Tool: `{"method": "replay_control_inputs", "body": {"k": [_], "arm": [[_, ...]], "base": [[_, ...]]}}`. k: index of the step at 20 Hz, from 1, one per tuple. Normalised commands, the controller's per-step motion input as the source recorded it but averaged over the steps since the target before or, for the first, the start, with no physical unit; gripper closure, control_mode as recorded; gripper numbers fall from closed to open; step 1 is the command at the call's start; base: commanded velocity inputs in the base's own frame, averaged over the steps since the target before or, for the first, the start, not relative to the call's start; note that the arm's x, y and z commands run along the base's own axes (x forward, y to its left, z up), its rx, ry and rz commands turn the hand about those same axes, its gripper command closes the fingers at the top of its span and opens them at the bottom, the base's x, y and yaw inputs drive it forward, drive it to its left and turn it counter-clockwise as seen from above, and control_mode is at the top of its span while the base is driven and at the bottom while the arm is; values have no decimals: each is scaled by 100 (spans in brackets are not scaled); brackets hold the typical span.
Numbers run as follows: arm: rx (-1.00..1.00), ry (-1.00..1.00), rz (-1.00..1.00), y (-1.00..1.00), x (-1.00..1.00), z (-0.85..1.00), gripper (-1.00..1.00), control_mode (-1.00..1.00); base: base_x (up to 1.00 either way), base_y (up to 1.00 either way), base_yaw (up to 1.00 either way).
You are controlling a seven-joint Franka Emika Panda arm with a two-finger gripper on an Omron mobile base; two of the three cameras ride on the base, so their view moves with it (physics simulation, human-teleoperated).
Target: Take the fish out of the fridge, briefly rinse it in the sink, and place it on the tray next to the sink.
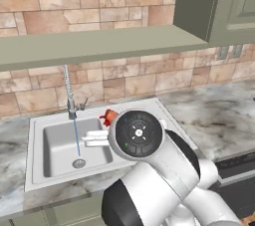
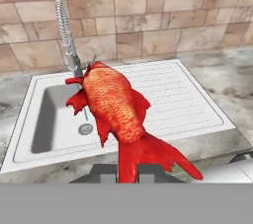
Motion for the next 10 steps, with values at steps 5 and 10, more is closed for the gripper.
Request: {"method": "replay_control_inputs", "body": {"k": [5, 10], "arm": [[2, 0, -2, -18, -13, -10, 100, 100], [0, 0, 0, 0, 0, 0, 100, 100]], "base": [[-37, -60, -14], [-7, -100, -32]]}}
